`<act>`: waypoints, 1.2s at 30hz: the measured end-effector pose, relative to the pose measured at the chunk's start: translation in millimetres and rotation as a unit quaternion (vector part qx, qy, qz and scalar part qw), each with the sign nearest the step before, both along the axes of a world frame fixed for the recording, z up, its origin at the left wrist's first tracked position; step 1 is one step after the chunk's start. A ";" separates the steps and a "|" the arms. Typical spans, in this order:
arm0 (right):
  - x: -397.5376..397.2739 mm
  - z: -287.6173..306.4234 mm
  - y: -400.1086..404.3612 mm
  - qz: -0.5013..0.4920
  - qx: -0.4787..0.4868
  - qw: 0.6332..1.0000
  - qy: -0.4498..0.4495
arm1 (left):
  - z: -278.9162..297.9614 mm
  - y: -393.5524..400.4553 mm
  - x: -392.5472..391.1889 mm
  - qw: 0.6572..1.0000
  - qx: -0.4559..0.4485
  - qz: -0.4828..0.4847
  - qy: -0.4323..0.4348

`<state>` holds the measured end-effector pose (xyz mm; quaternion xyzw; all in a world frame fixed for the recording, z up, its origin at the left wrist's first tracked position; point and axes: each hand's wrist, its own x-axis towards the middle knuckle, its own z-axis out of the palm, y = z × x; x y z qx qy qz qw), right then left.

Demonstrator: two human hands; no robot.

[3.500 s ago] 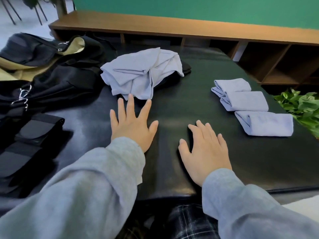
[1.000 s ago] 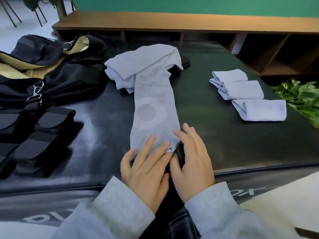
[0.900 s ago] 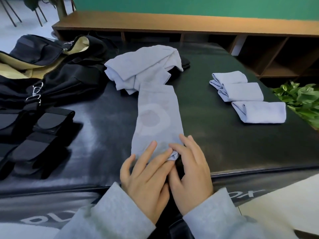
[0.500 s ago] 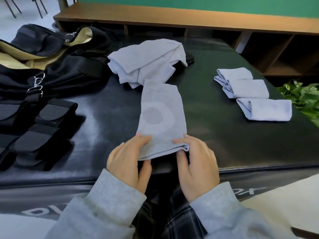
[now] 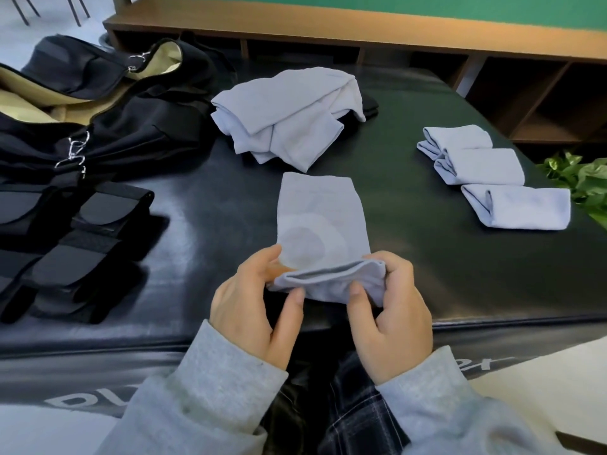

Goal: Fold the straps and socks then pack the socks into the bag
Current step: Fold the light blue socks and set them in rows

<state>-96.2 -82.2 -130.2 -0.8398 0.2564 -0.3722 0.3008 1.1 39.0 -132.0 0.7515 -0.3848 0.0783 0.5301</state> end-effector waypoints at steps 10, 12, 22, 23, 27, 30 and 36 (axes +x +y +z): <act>7.7 -1.1 1.0 -0.041 0.030 0.998 -0.041 | -3.8 -1.8 -0.3 0.997 0.013 0.067 0.031; 8.3 -1.4 -0.7 -0.044 0.027 0.998 -0.040 | -2.8 -2.3 0.4 0.996 0.024 0.079 0.032; 9.8 -8.5 -5.5 -0.051 -0.069 0.996 -0.033 | -5.4 -5.1 6.4 0.989 0.048 0.109 -0.090; 9.8 -8.4 -5.6 -0.055 -0.075 0.995 -0.031 | -5.5 -6.8 6.1 0.987 0.048 0.109 -0.106; 9.8 -8.8 -5.5 -0.061 -0.085 0.994 -0.030 | -8.7 -10.3 2.6 0.977 0.061 0.078 -0.190; 10.6 -11.3 -5.1 -0.065 -0.088 0.994 -0.026 | -10.2 -11.1 -0.7 0.966 0.090 0.074 -0.231; 8.1 -11.4 -2.8 -0.039 -0.154 0.987 -0.011 | -9.9 -12.5 -2.6 0.955 0.130 0.069 -0.256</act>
